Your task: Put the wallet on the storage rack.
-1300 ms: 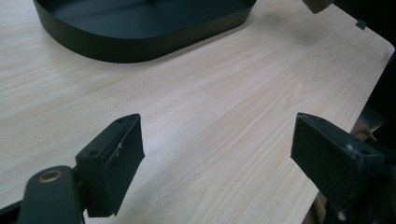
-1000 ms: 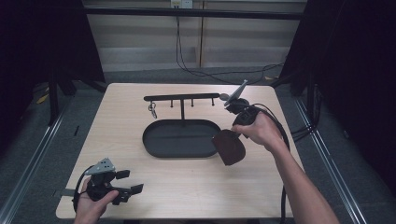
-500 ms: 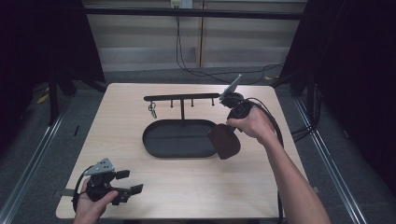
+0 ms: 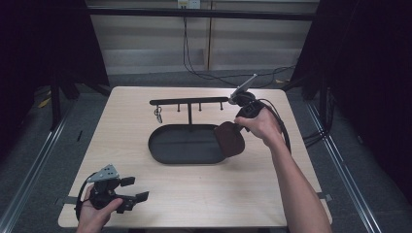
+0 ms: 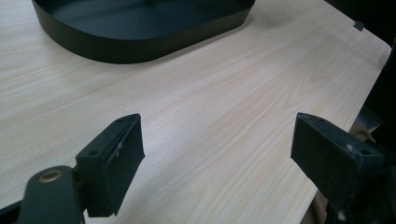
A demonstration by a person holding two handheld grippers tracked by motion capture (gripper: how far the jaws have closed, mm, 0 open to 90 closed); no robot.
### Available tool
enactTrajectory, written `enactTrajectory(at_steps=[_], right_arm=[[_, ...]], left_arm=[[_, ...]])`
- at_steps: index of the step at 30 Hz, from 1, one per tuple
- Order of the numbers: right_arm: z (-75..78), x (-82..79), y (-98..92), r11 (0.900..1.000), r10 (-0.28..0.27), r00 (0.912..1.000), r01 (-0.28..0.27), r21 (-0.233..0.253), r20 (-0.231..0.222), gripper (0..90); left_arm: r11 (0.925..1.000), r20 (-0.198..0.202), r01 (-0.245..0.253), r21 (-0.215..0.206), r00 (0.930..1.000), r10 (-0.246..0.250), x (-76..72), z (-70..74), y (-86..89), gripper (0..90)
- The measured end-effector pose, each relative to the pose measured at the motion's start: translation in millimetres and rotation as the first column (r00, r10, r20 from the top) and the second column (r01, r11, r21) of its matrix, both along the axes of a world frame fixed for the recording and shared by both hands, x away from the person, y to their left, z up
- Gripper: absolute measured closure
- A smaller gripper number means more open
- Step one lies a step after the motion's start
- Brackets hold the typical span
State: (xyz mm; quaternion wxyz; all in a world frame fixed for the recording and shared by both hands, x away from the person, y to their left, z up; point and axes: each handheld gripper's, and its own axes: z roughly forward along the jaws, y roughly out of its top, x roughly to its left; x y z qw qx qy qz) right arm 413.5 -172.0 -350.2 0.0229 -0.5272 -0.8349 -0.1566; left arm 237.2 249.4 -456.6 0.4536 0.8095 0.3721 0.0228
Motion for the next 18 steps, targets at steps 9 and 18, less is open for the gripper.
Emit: enactTrajectory(at_steps=[9,18], right_arm=[[-18.4,11.9,-5.6,0.993,-0.052,0.9986,0.051,0.108,0.008,83.8],[-39.8,19.9,-2.0,0.981,-0.084,0.9964,0.081,0.175,0.010,83.8]], left_arm=[[1.0000,-0.001,-0.003,-0.003,1.0000,0.003,0.3,0.0,0.5,16.9],[1.0000,0.002,-0.003,-0.004,1.0000,0.003,0.2,0.5,1.2,16.9]])
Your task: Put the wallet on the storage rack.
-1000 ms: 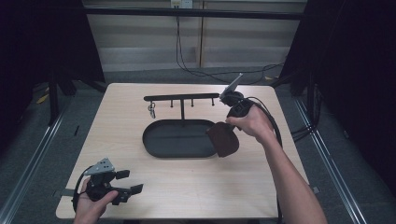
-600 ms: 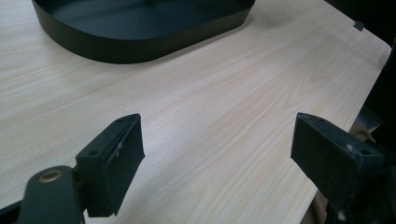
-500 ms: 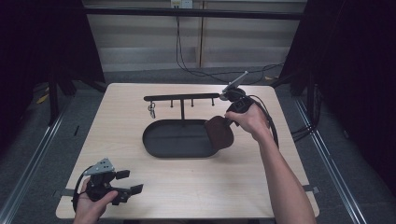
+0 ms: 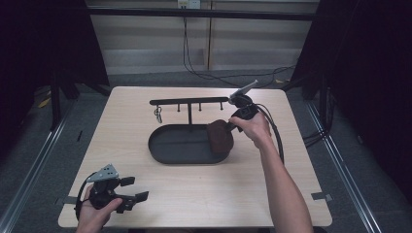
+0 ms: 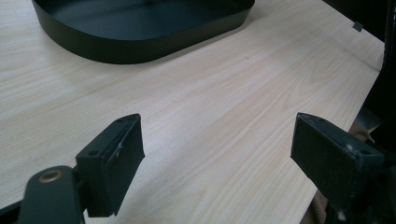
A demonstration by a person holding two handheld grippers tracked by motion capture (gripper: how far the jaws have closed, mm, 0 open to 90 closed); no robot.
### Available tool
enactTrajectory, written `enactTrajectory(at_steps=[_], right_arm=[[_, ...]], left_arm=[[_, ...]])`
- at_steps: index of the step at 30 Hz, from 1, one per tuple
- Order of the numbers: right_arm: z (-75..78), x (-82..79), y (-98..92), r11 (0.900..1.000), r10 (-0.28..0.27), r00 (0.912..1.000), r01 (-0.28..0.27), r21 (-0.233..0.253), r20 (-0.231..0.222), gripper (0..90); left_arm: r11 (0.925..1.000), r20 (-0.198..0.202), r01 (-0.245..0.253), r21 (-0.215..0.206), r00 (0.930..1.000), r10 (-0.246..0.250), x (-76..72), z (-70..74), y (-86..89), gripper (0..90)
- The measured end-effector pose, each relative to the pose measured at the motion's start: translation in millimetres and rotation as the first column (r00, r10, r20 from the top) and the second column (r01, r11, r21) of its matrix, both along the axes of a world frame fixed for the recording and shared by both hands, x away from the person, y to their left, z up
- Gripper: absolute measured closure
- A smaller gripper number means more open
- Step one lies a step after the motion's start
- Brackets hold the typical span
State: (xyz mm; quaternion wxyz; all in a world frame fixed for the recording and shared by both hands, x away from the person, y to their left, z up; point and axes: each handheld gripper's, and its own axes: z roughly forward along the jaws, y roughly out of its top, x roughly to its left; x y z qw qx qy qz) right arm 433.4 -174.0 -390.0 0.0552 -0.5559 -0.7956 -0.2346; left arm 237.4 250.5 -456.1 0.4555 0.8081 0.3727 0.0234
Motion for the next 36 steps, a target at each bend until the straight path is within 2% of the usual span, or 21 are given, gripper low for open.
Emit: enactTrajectory(at_steps=[2,3,8,10,20,22,24,26,29,31,33,34,35,36], right_arm=[[-6.8,0.8,0.4,1.000,-0.008,1.0000,0.008,0.020,-0.002,83.8],[-12.9,1.2,0.7,0.999,-0.013,0.9999,0.013,0.050,-0.008,83.8],[-25.8,1.9,4.5,0.997,-0.015,0.9999,0.015,0.074,-0.006,83.6],[-34.9,2.7,6.6,0.993,-0.021,0.9997,0.023,0.112,-0.011,83.0],[-44.6,0.8,6.9,0.991,-0.045,0.9988,0.042,0.124,0.021,79.7],[-47.7,-1.0,6.2,0.992,-0.051,0.9983,0.048,0.114,0.027,78.5],[-49.5,-2.3,5.4,0.993,-0.056,0.9977,0.052,0.106,0.038,82.0],[-48.7,-3.6,3.2,0.990,-0.053,0.9975,0.046,0.134,0.047,80.0],[-44.5,-7.3,0.5,0.989,-0.056,0.9954,0.045,0.142,0.077,77.8],[-39.4,-11.9,-3.4,0.985,-0.057,0.9908,0.036,0.166,0.122,73.8],[-34.9,-17.3,-7.5,0.986,-0.067,0.9855,0.041,0.164,0.156,70.3],[-33.1,-20.6,-9.7,0.984,-0.065,0.9842,0.036,0.172,0.165,65.4],[-29.1,-30.1,-12.4,0.983,-0.065,0.9776,0.028,0.181,0.200,60.8],[-29.1,-30.1,-12.4,0.983,-0.065,0.9776,0.028,0.181,0.200,60.8]], left_arm=[[1.0000,-0.001,-0.002,0.002,1.0000,0.002,0.1,0.1,0.2,16.9],[1.0000,-0.001,-0.002,0.002,1.0000,0.002,0.2,0.1,0.3,16.9],[1.0000,-0.003,0.000,0.004,1.0000,0.000,0.5,-0.3,-0.3,16.9],[1.0000,-0.002,-0.001,0.006,1.0000,0.001,0.3,0.0,0.1,16.9],[1.0000,-0.001,-0.003,0.000,1.0000,0.003,0.2,0.1,0.4,16.9],[1.0000,-0.002,-0.002,0.000,1.0000,0.002,0.6,-0.1,0.4,16.9],[1.0000,-0.003,-0.004,0.003,1.0000,0.004,0.8,-0.3,-0.1,16.9],[1.0000,-0.002,-0.006,0.005,1.0000,0.006,0.6,0.0,0.1,16.9],[1.0000,-0.002,-0.008,-0.001,1.0000,0.008,1.1,-0.4,0.5,16.9],[1.0000,-0.002,-0.008,-0.001,1.0000,0.008,1.2,-0.3,0.7,16.9],[0.9999,0.001,-0.013,-0.004,0.9999,0.013,0.8,-0.3,1.0,16.9],[0.9999,0.002,-0.016,-0.006,0.9999,0.016,0.9,-0.3,1.1,16.9],[0.9998,0.001,-0.017,-0.009,0.9998,0.017,1.1,0.0,1.5,16.9],[0.9997,0.003,-0.021,-0.013,0.9998,0.021,1.4,-0.2,1.8,16.9]])
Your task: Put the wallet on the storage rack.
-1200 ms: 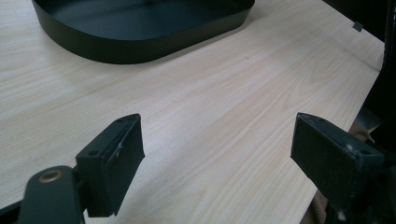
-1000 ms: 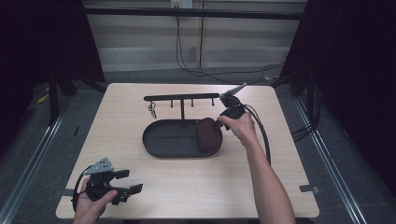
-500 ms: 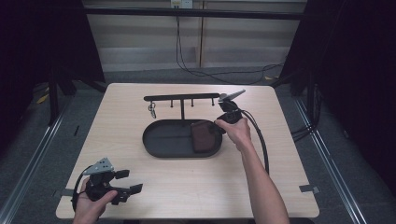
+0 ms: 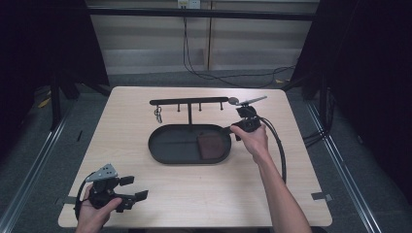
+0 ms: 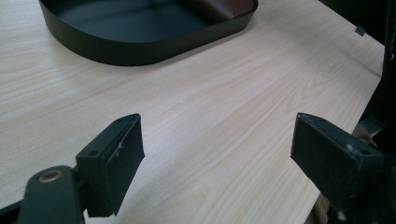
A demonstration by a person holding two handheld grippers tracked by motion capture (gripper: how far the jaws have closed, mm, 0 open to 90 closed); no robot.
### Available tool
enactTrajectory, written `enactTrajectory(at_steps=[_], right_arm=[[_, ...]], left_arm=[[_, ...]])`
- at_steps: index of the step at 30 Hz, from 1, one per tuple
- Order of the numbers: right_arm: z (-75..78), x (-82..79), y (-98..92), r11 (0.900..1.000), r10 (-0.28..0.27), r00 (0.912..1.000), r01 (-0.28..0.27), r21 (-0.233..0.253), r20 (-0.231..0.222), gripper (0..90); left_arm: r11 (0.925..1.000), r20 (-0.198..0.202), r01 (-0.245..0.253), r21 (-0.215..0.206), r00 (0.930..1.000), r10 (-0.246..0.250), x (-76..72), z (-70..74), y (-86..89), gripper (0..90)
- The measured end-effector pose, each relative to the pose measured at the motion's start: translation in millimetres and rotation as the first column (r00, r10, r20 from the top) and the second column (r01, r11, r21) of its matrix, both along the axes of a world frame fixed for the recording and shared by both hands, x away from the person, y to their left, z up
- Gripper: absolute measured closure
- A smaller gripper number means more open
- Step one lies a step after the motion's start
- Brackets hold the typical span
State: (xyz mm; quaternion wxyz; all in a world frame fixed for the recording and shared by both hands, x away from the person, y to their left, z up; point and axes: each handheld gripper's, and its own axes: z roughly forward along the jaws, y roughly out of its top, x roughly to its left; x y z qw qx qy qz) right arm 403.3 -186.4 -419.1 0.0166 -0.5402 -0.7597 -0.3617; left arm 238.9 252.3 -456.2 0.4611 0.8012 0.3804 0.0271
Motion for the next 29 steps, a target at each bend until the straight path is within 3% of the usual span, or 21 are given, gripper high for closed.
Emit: enactTrajectory(at_steps=[5,10,19,21,26,29], right_arm=[[4.1,-28.9,-14.9,1.000,0.011,0.9971,-0.010,-0.013,0.075,51.2],[3.7,-45.7,-25.4,1.000,-0.009,0.9939,0.012,-0.025,0.110,47.0],[-15.6,-96.0,-48.1,0.999,-0.037,0.9826,0.040,-0.013,0.182,43.2],[-19.1,-107.3,-51.7,0.999,-0.047,0.9766,0.049,-0.006,0.210,42.4],[-31.1,-125.7,-60.5,0.998,-0.069,0.9730,0.070,0.003,0.220,35.9],[-34.7,-134.7,-66.0,0.996,-0.074,0.9739,0.081,-0.027,0.215,29.4]], left_arm=[[0.9996,-0.001,-0.026,-0.007,0.9997,0.026,1.0,0.2,3.0,17.3],[0.9994,-0.001,-0.035,-0.005,0.9994,0.035,2.1,-0.4,4.0,17.5],[0.9993,-0.012,-0.037,0.001,0.9992,0.037,2.3,-1.2,3.6,17.8],[0.9993,-0.010,-0.036,0.000,0.9993,0.036,2.6,-1.2,4.1,17.8],[0.9992,-0.005,-0.040,-0.001,0.9992,0.040,2.7,-0.5,4.7,18.0],[0.9991,-0.001,-0.042,0.000,0.9991,0.042,2.4,-0.9,4.2,18.0]])
